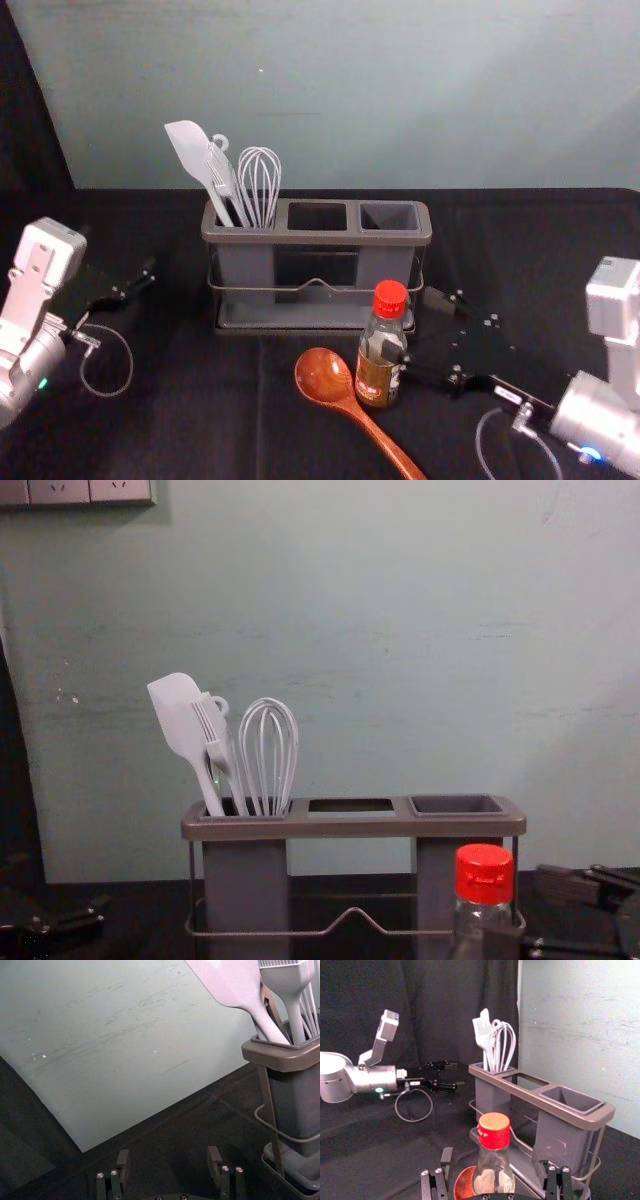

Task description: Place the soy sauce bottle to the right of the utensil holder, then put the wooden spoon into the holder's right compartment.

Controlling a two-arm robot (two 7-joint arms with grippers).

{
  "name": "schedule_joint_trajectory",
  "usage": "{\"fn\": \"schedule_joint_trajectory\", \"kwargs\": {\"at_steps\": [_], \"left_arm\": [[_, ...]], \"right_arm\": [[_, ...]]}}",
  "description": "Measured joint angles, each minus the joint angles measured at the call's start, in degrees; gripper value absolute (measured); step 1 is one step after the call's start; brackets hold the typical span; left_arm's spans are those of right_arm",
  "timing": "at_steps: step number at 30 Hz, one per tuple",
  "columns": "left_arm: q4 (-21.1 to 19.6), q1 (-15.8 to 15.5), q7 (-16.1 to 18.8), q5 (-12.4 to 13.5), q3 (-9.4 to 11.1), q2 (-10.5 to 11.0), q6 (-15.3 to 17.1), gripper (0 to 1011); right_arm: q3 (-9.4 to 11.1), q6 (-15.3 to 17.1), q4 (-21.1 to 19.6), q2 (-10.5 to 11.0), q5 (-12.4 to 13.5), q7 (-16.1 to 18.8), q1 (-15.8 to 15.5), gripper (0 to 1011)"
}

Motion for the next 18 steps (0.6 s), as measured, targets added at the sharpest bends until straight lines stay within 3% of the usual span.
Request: {"fn": "schedule_joint_trajectory", "kwargs": {"at_steps": [6, 18], "left_arm": [[0.0, 0.0, 0.0, 0.0, 0.0, 0.0, 0.0, 1011], [0.0, 0.0, 0.0, 0.0, 0.0, 0.0, 0.0, 1012]], "right_arm": [[-1.3, 0.8, 2.1, -2.1, -1.6, 0.2, 2.7, 1002], [-1.9, 1.0, 3.8, -3.9, -1.8, 0.6, 4.8, 1002]]}}
